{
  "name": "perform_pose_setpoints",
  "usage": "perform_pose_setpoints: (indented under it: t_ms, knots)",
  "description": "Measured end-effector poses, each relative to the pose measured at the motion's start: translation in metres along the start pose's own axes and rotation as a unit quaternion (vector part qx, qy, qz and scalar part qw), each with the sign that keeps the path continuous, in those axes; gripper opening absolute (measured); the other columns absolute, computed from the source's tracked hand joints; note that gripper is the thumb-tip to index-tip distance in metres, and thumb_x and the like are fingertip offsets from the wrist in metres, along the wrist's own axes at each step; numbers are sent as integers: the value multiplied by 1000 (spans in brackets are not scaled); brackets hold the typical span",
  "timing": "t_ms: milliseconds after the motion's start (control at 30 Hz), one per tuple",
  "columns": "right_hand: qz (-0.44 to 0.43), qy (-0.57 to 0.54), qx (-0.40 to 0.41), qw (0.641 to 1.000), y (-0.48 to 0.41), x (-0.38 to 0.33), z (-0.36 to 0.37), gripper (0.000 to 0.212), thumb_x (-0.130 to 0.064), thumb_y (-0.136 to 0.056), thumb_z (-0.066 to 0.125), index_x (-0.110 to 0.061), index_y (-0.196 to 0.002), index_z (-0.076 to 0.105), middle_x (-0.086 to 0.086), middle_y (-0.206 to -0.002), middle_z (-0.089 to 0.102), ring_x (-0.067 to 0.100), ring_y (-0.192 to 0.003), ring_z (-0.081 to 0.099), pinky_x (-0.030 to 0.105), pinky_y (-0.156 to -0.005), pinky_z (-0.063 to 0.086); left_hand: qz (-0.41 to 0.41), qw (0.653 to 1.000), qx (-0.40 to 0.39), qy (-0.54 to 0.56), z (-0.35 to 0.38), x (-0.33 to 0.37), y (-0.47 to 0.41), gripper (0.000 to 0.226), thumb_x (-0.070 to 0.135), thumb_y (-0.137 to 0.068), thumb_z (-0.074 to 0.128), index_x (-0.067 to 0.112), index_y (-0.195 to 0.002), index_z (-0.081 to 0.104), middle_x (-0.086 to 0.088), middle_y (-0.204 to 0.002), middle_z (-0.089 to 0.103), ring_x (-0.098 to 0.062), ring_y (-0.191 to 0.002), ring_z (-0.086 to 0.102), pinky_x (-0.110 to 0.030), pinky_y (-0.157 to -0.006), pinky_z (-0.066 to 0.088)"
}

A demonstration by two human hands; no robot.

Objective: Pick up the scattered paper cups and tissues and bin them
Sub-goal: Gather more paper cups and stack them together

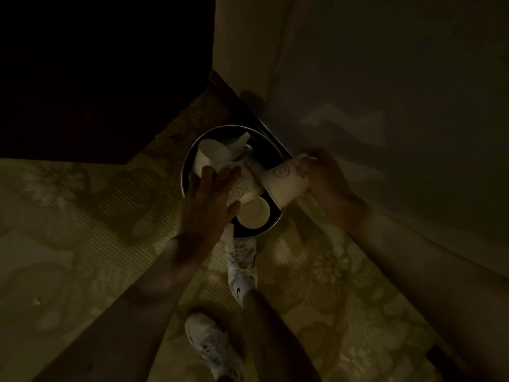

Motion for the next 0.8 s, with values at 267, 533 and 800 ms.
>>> perform_pose_setpoints:
  t_ms: [267, 533, 800]
  knots:
    - [-208, 257, 30, 943, 5, 25, 36, 63, -11, -80, 78, 0, -132, 43, 18, -135, 41, 29, -116, 53, 32, -86, 52, -12, 999, 0, -48, -4, -7, -11, 68, 39, -93, 63, 29, -153, 33, -16, -143, 45, -40, -133, 40, -42, -90, 50]
    - [-195, 459, -11, 867, -21, 22, 32, 80, -44, -86, 68, -13, -150, 33, 13, -155, 33, 35, -142, 28, 49, -109, 37, 1, 999, -31, 38, -12, -15, -9, 81, 44, -89, 68, 16, -154, 28, -12, -155, 35, -30, -139, 35, -45, -104, 45]
    - [-135, 381, -3, 915, 31, 16, 2, 60, -42, -85, 69, -16, -136, 50, 10, -134, 53, 29, -125, 48, 43, -95, 46, 55, 998, 27, -30, -70, 5, 2, 29, 44, -91, 64, 17, -100, 59, -10, -108, 57, -26, -103, 53, -40, -80, 48]
Point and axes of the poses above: each hand's wrist, its own y-axis away from the middle knuckle, its own z-axis out of the palm, x = y × z, the point moved 3 cm from there along -y, towards the middle knuckle
